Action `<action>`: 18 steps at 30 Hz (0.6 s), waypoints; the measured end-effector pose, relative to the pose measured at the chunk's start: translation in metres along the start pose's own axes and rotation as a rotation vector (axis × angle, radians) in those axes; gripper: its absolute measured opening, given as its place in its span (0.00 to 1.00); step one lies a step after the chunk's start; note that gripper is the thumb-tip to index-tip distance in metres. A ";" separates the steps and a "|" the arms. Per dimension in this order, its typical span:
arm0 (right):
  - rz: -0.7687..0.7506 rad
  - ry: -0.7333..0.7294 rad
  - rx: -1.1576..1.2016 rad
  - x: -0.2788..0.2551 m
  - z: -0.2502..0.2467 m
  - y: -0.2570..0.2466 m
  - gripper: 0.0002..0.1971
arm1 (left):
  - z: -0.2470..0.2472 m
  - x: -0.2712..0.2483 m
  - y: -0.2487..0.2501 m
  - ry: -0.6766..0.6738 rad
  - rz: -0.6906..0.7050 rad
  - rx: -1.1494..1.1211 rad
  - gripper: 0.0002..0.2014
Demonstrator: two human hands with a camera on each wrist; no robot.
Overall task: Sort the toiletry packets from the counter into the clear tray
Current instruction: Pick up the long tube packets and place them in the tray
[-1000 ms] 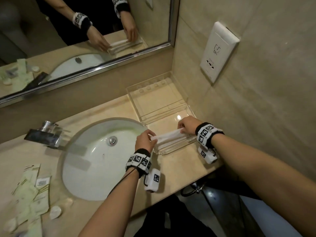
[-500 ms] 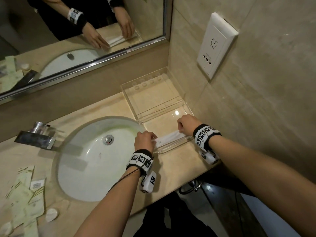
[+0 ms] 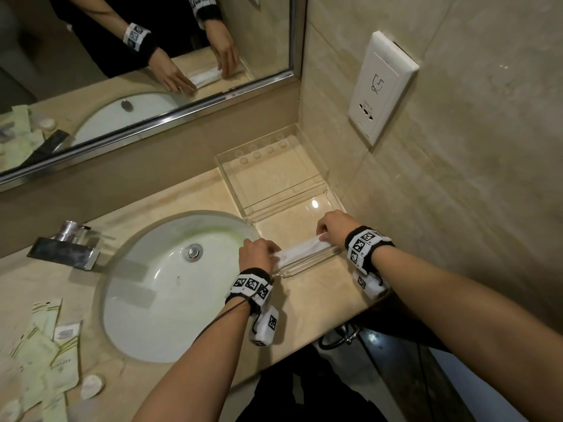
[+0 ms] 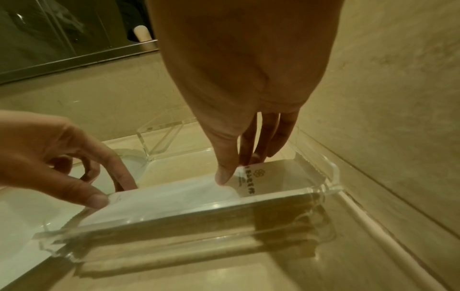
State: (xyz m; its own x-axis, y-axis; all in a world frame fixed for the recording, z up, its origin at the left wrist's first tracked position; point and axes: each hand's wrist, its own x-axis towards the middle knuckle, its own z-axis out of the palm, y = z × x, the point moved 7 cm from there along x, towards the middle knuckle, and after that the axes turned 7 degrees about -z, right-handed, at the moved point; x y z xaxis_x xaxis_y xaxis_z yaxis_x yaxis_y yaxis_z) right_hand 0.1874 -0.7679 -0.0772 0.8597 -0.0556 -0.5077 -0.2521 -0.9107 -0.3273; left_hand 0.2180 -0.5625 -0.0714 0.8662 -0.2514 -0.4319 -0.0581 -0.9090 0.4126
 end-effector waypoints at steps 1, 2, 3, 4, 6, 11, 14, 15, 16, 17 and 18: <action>-0.003 0.004 -0.003 -0.001 -0.001 -0.001 0.10 | 0.001 0.001 -0.001 -0.015 -0.007 -0.023 0.11; -0.003 0.013 0.007 -0.001 -0.002 -0.001 0.11 | 0.001 0.002 -0.003 -0.031 -0.011 -0.044 0.10; -0.002 0.025 0.032 -0.001 -0.004 0.000 0.11 | 0.001 0.003 -0.004 -0.045 -0.014 -0.059 0.10; 0.009 0.043 0.071 -0.002 -0.005 0.001 0.11 | 0.000 0.003 -0.005 -0.054 -0.011 -0.077 0.09; 0.032 0.105 0.154 -0.005 -0.010 0.002 0.10 | -0.006 0.004 -0.010 -0.045 -0.005 -0.148 0.07; -0.094 0.264 0.396 -0.009 -0.026 -0.037 0.06 | -0.034 -0.007 -0.037 0.045 -0.079 -0.429 0.04; -0.191 0.295 0.499 -0.006 -0.033 -0.081 0.06 | -0.056 -0.025 -0.062 0.120 -0.132 -0.571 0.03; -0.235 0.291 0.513 -0.004 -0.034 -0.098 0.06 | -0.063 -0.033 -0.073 0.147 -0.162 -0.602 0.03; -0.279 0.285 0.524 -0.002 -0.033 -0.117 0.07 | -0.069 -0.042 -0.086 0.176 -0.201 -0.622 0.03; -0.324 0.272 0.532 -0.001 -0.032 -0.136 0.07 | -0.075 -0.052 -0.100 0.210 -0.242 -0.635 0.03; -0.366 0.254 0.542 0.000 -0.029 -0.155 0.07 | -0.081 -0.063 -0.115 0.244 -0.278 -0.648 0.03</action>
State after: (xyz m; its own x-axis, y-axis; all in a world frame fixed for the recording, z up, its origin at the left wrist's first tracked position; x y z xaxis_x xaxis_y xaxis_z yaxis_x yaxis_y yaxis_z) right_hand 0.2396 -0.6384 -0.0036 0.9921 0.0617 -0.1092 -0.0561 -0.5603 -0.8264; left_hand 0.2103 -0.4156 -0.0271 0.8961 0.1092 -0.4302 0.4184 -0.5315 0.7365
